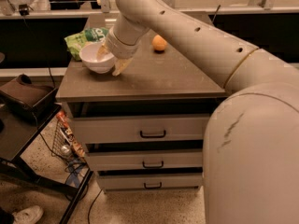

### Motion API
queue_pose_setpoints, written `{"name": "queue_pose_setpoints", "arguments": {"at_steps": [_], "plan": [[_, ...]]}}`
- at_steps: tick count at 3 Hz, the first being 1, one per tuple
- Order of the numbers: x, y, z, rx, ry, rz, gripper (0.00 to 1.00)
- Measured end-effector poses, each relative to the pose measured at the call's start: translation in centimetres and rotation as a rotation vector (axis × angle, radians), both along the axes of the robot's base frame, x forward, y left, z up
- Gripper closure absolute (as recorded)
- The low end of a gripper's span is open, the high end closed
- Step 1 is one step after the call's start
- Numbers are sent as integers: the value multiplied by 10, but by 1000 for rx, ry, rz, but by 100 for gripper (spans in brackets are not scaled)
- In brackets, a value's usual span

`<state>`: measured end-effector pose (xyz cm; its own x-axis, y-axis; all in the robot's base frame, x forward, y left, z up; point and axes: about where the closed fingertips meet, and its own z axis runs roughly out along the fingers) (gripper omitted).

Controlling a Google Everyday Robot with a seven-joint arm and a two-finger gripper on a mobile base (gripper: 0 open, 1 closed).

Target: Move white bowl near green rice chip bag

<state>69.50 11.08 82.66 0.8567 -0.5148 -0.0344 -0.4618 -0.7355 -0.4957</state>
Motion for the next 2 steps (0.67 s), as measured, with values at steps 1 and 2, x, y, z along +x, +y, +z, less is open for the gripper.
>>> {"name": "queue_pose_setpoints", "arguments": {"at_steps": [1,2], "plan": [[0,1,3,-1,2,1,0],[0,1,4,-1,2,1,0]]}}
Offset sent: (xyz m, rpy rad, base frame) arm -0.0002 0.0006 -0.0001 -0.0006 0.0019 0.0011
